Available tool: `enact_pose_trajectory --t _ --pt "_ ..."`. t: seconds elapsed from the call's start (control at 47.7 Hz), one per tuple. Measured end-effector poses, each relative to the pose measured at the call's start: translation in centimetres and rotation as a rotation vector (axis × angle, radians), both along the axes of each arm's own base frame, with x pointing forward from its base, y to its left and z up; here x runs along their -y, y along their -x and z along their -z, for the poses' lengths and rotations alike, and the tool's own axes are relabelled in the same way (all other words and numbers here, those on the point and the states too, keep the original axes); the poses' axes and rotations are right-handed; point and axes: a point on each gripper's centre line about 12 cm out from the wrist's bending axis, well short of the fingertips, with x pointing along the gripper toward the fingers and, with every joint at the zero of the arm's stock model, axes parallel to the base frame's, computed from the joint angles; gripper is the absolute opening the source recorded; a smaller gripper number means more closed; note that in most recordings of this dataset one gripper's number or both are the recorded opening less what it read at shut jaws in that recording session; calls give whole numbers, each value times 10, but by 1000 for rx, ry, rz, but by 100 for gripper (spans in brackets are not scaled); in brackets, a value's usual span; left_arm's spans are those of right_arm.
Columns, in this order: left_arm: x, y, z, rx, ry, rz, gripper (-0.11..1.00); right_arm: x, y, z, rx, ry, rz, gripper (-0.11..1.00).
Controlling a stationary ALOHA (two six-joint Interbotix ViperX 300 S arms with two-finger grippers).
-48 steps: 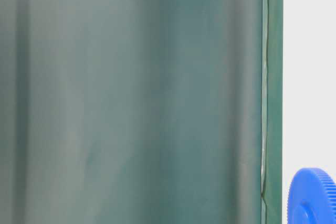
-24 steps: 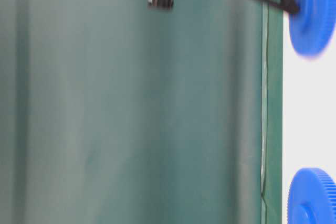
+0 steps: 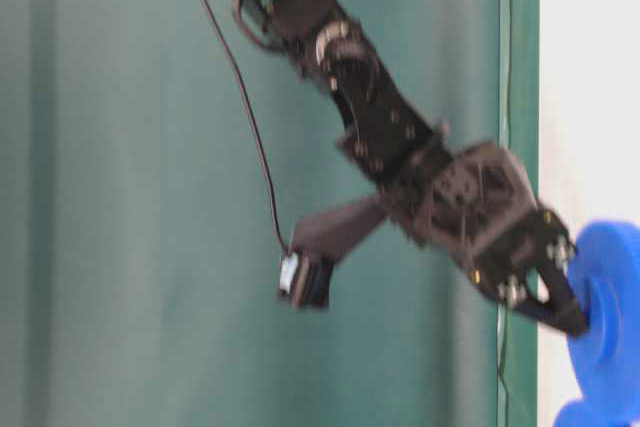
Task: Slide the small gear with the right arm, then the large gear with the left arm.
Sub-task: 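Slide the small gear left with the right gripper toward the large gear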
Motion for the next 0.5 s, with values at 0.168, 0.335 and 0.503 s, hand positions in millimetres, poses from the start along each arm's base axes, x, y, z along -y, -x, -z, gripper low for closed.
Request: enact_pose_trajectory --t 0.168,0.335,0.503 --pt "1 9 4 1 8 2 0 -1 -7 -1 -13 8 -7 50" --pt "1 12 5 -6 32 1 0 -1 -7 0 -18 7 -6 50" --pt "2 12 5 -9 50 1 0 -1 -7 -1 -16 7 -6 50"
